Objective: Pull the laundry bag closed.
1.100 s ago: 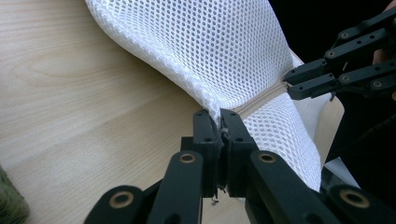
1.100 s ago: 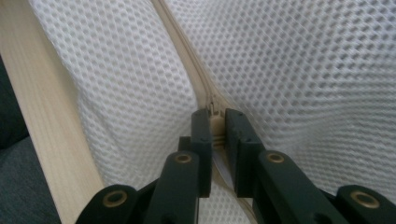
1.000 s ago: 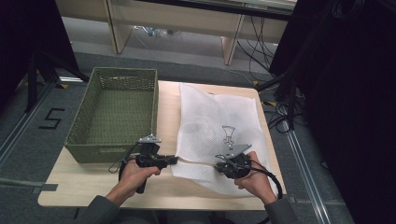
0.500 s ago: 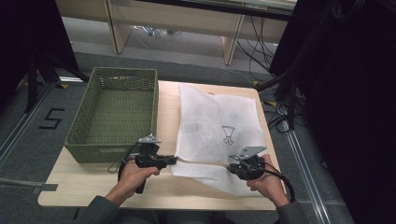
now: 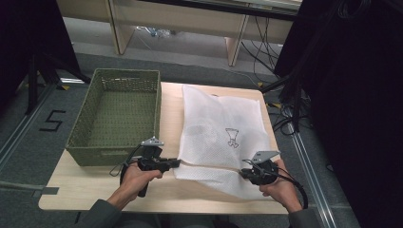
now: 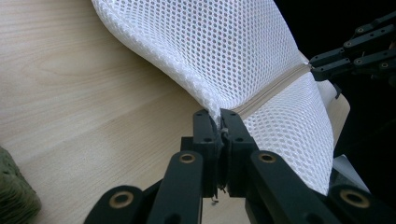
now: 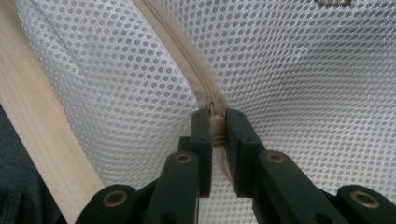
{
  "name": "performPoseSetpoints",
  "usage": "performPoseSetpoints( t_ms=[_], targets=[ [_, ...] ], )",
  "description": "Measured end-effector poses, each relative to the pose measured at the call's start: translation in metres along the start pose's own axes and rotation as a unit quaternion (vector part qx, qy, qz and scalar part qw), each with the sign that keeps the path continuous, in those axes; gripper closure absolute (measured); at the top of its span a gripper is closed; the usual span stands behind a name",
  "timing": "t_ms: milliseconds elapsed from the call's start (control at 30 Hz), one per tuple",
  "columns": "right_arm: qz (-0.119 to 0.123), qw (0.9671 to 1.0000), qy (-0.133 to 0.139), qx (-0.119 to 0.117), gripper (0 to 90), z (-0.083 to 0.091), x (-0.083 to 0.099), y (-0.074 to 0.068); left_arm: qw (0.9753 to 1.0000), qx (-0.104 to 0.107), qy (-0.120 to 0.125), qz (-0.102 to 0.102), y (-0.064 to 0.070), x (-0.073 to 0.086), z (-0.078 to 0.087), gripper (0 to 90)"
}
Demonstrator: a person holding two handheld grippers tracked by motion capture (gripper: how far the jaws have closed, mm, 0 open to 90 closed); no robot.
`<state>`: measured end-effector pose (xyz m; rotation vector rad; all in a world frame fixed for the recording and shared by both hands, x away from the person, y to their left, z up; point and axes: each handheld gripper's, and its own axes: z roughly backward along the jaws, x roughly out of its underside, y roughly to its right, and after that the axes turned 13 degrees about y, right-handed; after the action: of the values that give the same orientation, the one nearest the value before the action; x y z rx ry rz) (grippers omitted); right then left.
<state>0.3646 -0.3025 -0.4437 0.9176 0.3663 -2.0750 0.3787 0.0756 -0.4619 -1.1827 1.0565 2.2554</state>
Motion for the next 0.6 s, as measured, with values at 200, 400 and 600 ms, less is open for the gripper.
performPoseSetpoints(
  t_ms=[200, 400, 600],
  targets=[
    [-0.005, 1.0, -0.006, -0.001, 83.2, 0.001, 0.009, 0.005, 1.0, -0.002, 0.001, -0.002, 0.0, 0.0, 0.0, 85.9],
    [-0.013, 0.9996, -0.022, 0.009, 83.2, 0.001, 0.019, 0.01, 0.9999, -0.011, 0.001, -0.009, -0.001, -0.001, 0.002, 86.0],
    [-0.037, 0.9985, -0.037, 0.015, 83.2, 0.004, 0.031, 0.019, 0.9999, -0.013, 0.002, -0.001, -0.004, -0.001, 0.003, 85.9]
  ],
)
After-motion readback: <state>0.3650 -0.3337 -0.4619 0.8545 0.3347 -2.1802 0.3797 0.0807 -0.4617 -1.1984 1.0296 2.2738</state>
